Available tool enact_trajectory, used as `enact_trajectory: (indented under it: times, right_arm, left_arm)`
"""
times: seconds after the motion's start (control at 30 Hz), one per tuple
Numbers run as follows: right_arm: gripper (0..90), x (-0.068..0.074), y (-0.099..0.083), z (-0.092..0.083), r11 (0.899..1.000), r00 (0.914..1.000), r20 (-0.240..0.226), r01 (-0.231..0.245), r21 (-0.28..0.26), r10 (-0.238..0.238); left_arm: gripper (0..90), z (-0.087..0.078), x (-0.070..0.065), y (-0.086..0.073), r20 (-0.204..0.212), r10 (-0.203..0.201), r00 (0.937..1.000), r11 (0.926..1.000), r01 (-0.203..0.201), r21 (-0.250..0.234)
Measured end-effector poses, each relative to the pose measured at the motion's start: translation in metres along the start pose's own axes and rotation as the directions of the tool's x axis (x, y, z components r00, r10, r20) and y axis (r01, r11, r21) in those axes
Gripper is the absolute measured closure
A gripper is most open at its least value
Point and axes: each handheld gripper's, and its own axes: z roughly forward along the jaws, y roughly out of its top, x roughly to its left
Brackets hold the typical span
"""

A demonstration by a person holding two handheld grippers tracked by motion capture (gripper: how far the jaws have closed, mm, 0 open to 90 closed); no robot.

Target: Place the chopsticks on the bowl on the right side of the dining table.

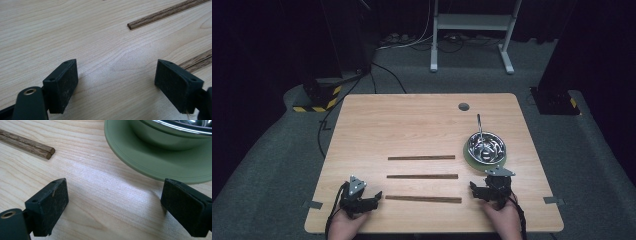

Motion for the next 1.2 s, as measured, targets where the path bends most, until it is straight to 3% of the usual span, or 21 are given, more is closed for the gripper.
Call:
enact_trajectory:
  times: [0.17, 0.2, 0.4, 0.83, 1.17, 1.2]
  right_arm:
    - [7.2, 0.0006, 0.0003, -0.0013, 1.0, 1.0, -0.009, -0.004, 0.013, 0.004]
    - [7.3, 0.0007, 0.0001, -0.0011, 1.0, 1.0, -0.005, -0.002, 0.008, 0.002]
    - [7.3, 0.0017, -0.0002, -0.0008, 1.0, 1.0, -0.003, -0.005, 0.004, 0.005]
    - [7.9, 0.0026, -0.0001, -0.0012, 1.0, 0.9998, -0.019, -0.001, 0.008, 0.001]
    - [15.7, 0.005, -0.0025, -0.0045, 1.0, 0.999, -0.041, 0.019, -0.01, -0.02]
    - [19.9, 0.0063, -0.0033, -0.006, 0.999, 0.998, -0.054, 0.031, -0.012, -0.032]
  left_arm:
    - [18.7, 0.0002, -0.0017, -0.0007, -0.008, -0.024, 0.9997, 0.9996, 0.024, -0.014]
    - [18.7, 0.001, -0.003, -0.0009, -0.01, -0.046, 0.9989, 0.9986, 0.046, -0.028]
    - [18.7, 0.0005, -0.0022, -0.0007, -0.008, -0.033, 0.9994, 0.9993, 0.032, -0.02]
    - [18.9, 0.0009, -0.0032, -0.0009, -0.01, -0.048, 0.9988, 0.9985, 0.047, -0.029]
    - [18.9, 0.0007, -0.0032, -0.001, -0.01, -0.048, 0.9988, 0.9985, 0.047, -0.028]
    - [18.9, 0.0007, -0.0032, -0.001, -0.01, -0.048, 0.9988, 0.9984, 0.048, -0.029]
